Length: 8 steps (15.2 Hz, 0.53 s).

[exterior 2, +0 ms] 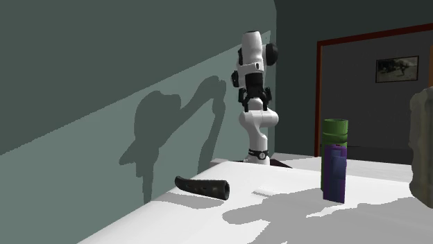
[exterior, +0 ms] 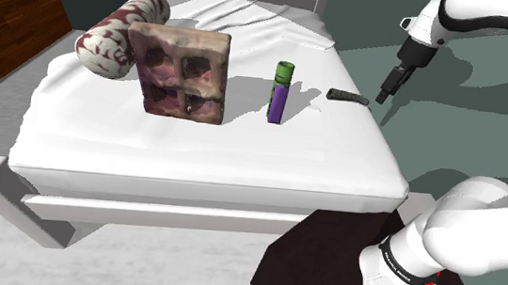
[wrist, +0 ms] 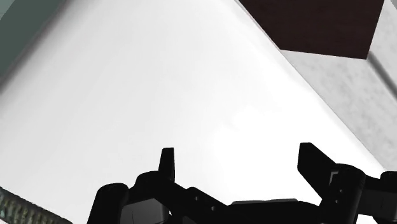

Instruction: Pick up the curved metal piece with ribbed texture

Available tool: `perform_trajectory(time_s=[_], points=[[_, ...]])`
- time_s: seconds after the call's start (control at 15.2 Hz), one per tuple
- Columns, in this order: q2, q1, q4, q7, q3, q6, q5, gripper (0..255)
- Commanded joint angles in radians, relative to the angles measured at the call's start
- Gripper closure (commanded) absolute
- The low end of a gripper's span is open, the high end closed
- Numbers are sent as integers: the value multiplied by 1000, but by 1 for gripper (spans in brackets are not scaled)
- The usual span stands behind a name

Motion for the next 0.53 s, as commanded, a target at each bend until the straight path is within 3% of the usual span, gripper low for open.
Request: perform_trajectory(time_s=[0.0, 0.46], points=[[54, 12, 17, -93, -60, 39, -22, 0], [281, 82, 119, -410, -266, 160, -26, 0]])
